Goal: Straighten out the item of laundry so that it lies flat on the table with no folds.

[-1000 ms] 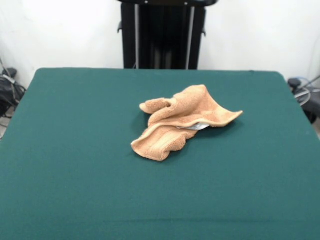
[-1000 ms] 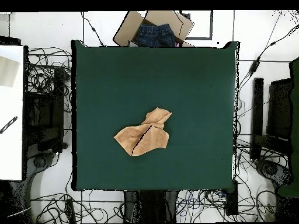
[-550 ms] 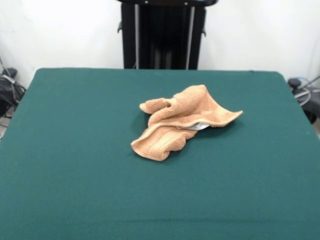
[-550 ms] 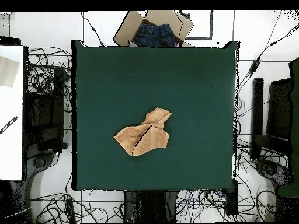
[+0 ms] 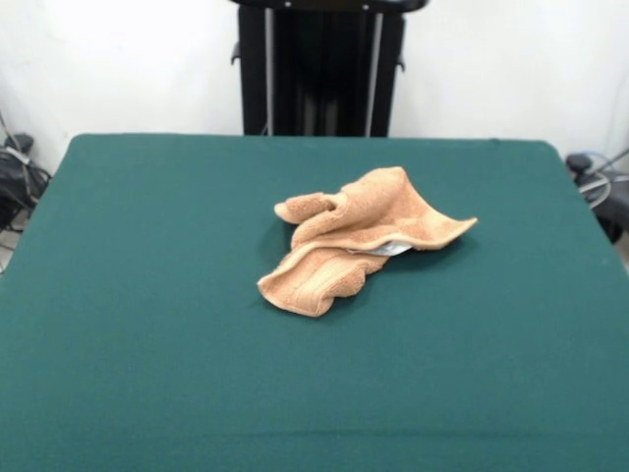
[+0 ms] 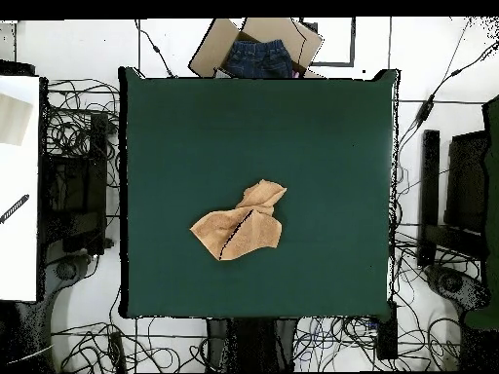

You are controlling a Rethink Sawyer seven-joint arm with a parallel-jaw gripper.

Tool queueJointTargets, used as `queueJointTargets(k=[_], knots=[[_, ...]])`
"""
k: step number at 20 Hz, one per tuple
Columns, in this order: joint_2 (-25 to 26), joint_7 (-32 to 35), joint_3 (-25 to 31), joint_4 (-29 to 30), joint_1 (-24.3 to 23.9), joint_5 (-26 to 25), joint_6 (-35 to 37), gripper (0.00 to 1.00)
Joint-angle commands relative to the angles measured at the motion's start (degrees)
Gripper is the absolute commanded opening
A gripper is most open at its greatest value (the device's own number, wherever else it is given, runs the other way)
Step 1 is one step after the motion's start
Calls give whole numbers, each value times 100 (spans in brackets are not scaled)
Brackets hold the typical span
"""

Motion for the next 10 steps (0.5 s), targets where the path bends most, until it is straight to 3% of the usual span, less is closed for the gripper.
queueJointTargets(k=[1,7,10], knots=[[883,567,-268,1329,464,1002,1067,100],[1351,290,-1308,599,1965,945,869,100],[1274,232,-1352,397,2279,927,713,100]])
